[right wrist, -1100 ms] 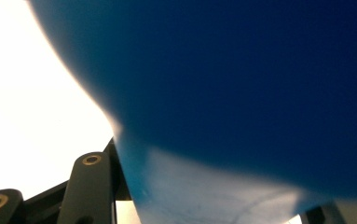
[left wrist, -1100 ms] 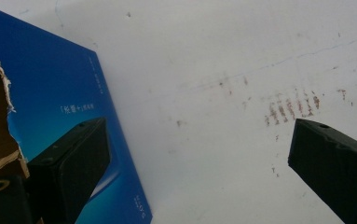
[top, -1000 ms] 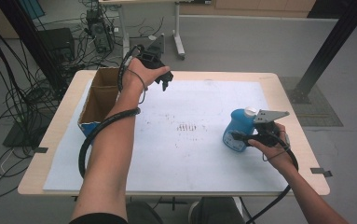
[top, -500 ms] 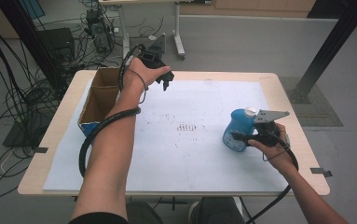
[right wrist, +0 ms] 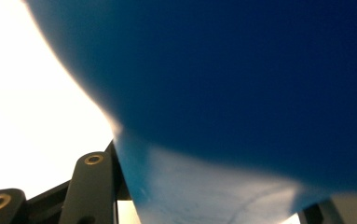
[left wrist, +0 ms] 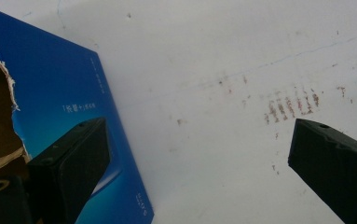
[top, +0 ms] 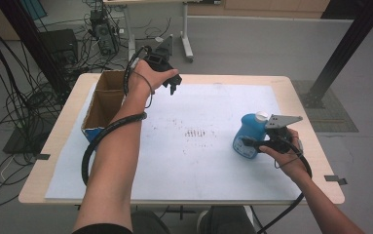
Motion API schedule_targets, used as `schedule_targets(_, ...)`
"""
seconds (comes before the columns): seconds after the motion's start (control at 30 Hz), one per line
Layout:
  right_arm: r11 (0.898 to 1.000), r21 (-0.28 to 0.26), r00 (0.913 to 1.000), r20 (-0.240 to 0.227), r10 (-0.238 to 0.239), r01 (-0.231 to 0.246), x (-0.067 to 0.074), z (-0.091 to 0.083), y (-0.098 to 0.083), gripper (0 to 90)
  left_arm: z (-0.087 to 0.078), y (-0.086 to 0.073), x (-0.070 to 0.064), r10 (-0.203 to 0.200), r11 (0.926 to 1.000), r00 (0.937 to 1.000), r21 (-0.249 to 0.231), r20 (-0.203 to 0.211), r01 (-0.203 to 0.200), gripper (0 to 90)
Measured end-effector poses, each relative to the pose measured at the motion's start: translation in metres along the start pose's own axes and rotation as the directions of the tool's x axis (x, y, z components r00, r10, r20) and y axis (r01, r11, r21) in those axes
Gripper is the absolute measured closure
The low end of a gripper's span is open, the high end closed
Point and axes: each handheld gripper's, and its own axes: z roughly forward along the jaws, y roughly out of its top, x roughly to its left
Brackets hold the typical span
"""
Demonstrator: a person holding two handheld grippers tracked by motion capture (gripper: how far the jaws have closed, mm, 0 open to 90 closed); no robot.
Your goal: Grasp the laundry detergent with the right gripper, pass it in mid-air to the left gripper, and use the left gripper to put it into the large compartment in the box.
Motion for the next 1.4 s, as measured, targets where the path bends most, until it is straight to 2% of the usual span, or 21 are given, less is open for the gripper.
schedule_targets(0.37, 1.000, 0.001, 1.0000, 0.001, 0.002, -0.002, 0.000, 0.000, 0.000, 44.0, 0.000, -0.002, -0.003, 0.013, 0.9999, 0.9999, 0.003, 0.004, -0.013, 6.2)
schedule_targets(0.67, 1.000, 0.006, 1.0000, 0.004, 0.005, -0.005, 0.001, 0.000, 0.002, 44.3, -0.006, -0.005, -0.001, 0.024, 0.9997, 0.9994, -0.006, 0.025, -0.024, 6.1)
schedule_targets(1.0, 0.998, 0.031, 0.9979, -0.018, 0.062, -0.061, -0.004, 0.003, 0.011, 44.5, -0.016, -0.008, 0.000, 0.084, 0.9965, 0.9955, -0.012, 0.044, -0.083, 6.0)
schedule_targets(1.07, 0.996, 0.043, 0.9965, -0.033, 0.077, -0.075, -0.006, 0.005, 0.021, 44.5, -0.021, -0.009, 0.001, 0.110, 0.9939, 0.9926, -0.016, 0.052, -0.109, 6.0)
schedule_targets(1.1, 0.996, 0.048, 0.9960, -0.040, 0.080, -0.078, -0.007, 0.006, 0.026, 44.5, -0.021, -0.009, 0.001, 0.110, 0.9939, 0.9926, -0.016, 0.052, -0.109, 6.0)
schedule_targets(1.13, 0.995, 0.050, 0.9955, -0.044, 0.084, -0.082, -0.007, 0.006, 0.030, 44.5, -0.025, -0.010, 0.001, 0.131, 0.9912, 0.9899, -0.019, 0.054, -0.131, 6.0)
schedule_targets(1.17, 0.995, 0.050, 0.9955, -0.044, 0.084, -0.082, -0.007, 0.006, 0.030, 44.5, -0.025, -0.010, 0.001, 0.131, 0.9912, 0.9899, -0.019, 0.054, -0.131, 6.1)
schedule_targets(1.23, 0.994, 0.057, 0.9935, -0.053, 0.101, -0.098, -0.011, 0.007, 0.044, 44.5, -0.032, -0.011, 0.003, 0.168, 0.9858, 0.9836, -0.016, 0.065, -0.167, 6.0)
schedule_targets(1.27, 0.992, 0.059, 0.9923, -0.056, 0.111, -0.107, -0.012, 0.007, 0.049, 44.5, -0.032, -0.011, 0.003, 0.168, 0.9858, 0.9836, -0.016, 0.065, -0.167, 6.0)
schedule_targets(1.3, 0.991, 0.060, 0.9908, -0.062, 0.120, -0.116, -0.014, 0.008, 0.054, 44.4, -0.036, -0.012, 0.005, 0.186, 0.9826, 0.9797, -0.015, 0.075, -0.185, 6.0)
schedule_targets(1.4, 0.990, 0.081, 0.9901, -0.072, 0.120, -0.114, -0.016, 0.011, 0.069, 44.4, -0.042, -0.012, 0.010, 0.220, 0.9756, 0.9726, -0.010, 0.076, -0.219, 5.9)
